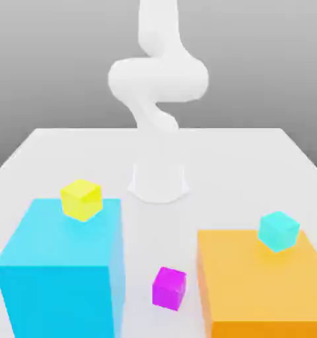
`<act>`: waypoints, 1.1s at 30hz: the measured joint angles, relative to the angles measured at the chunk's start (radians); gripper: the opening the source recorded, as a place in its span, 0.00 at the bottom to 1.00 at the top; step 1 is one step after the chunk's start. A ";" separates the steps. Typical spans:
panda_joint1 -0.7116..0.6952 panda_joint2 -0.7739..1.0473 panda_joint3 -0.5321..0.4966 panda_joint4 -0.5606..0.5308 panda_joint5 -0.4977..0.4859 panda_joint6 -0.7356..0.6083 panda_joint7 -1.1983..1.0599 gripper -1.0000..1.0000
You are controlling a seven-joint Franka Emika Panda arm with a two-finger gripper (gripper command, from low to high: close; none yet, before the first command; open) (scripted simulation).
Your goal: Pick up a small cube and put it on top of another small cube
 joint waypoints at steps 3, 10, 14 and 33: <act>0.000 0.119 0.008 -0.050 -0.079 0.058 -0.091 0.50; 0.012 0.383 -0.018 -0.160 -0.196 0.188 -0.335 0.50; 0.030 0.528 -0.046 -0.225 -0.205 0.269 -0.515 0.50; 0.034 1.033 -0.001 -0.331 0.039 0.650 -1.090 0.00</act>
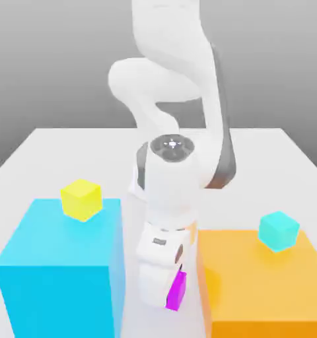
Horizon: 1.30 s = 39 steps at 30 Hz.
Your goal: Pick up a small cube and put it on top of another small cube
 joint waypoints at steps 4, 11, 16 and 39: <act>0.000 0.000 0.000 0.000 -0.001 -0.003 0.001 0.00; -0.017 -0.121 0.021 -0.019 0.017 -0.098 -0.010 0.00; -0.003 -0.219 0.022 -0.023 -0.017 -0.207 0.026 0.00; -0.213 -0.683 -0.093 0.278 -0.016 -0.969 1.043 0.00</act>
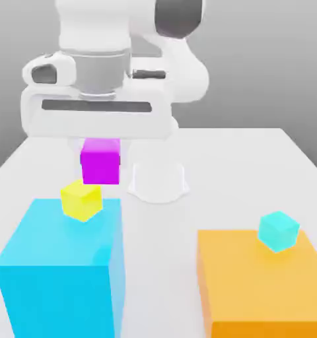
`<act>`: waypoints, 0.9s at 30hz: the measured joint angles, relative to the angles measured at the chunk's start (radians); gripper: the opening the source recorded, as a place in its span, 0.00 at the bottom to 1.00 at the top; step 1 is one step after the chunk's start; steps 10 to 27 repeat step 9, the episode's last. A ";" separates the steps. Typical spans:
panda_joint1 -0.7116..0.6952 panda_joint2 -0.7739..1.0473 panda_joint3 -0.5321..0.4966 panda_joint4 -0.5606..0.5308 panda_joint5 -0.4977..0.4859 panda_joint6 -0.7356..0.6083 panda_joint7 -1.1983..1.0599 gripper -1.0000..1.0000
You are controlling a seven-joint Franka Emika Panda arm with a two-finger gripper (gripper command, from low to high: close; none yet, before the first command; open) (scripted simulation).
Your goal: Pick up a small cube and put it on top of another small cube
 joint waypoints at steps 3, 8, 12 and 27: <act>-0.014 0.021 -0.014 -0.057 0.013 0.084 0.010 0.00; -0.017 0.047 -0.016 -0.100 0.016 0.155 0.009 1.00; -0.017 0.047 -0.016 -0.100 0.016 0.155 0.009 1.00; -0.017 0.047 -0.016 -0.100 0.016 0.155 0.009 1.00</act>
